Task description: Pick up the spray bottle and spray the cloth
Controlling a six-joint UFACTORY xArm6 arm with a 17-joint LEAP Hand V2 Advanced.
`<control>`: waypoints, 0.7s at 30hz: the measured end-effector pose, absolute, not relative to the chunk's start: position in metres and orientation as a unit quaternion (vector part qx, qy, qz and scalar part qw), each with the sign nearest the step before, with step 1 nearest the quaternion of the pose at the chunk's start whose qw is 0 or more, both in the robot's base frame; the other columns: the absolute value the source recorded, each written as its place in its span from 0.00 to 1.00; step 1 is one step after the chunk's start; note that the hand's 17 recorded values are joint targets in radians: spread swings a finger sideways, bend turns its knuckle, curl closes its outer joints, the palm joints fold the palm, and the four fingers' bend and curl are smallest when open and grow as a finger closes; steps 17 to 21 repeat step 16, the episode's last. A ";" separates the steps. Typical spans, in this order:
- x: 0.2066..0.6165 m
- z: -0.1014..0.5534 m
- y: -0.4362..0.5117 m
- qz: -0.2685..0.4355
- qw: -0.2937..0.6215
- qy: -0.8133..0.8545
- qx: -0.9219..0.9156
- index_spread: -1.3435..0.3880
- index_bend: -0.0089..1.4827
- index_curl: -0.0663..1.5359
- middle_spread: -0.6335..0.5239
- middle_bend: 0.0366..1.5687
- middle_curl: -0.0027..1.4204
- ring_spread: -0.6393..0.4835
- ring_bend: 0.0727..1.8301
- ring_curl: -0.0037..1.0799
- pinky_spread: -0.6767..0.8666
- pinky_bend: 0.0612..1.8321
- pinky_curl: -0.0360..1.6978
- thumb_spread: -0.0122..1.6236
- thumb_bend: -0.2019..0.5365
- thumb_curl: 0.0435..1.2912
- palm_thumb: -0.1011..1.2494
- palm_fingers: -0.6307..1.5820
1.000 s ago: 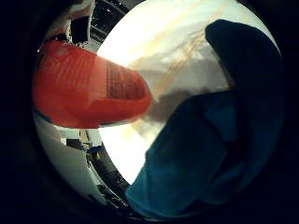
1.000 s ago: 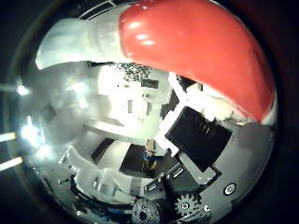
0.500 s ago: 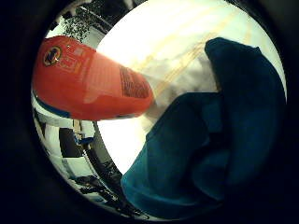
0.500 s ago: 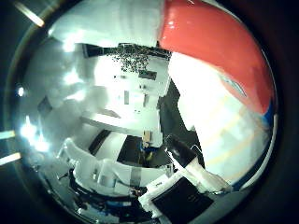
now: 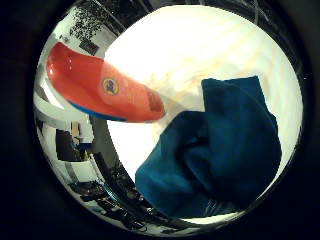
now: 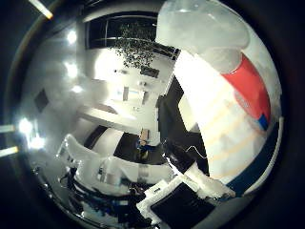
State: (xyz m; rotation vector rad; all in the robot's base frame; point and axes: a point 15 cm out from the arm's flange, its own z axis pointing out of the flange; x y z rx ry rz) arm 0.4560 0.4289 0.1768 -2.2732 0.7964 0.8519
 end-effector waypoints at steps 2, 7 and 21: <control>0.456 0.183 0.415 0.312 0.287 0.302 -0.854 0.63 0.11 0.22 0.67 0.13 0.24 0.75 0.19 0.22 0.71 0.20 0.23 0.64 0.24 0.23 0.53 0.31; 0.460 0.202 0.377 0.292 0.289 0.316 -0.855 0.63 0.11 0.22 0.67 0.12 0.24 0.75 0.18 0.23 0.71 0.20 0.22 0.64 0.24 0.22 0.53 0.31; 0.450 0.225 0.322 0.269 0.290 0.341 -0.853 0.64 0.11 0.21 0.67 0.11 0.25 0.75 0.18 0.24 0.71 0.19 0.21 0.64 0.24 0.22 0.52 0.32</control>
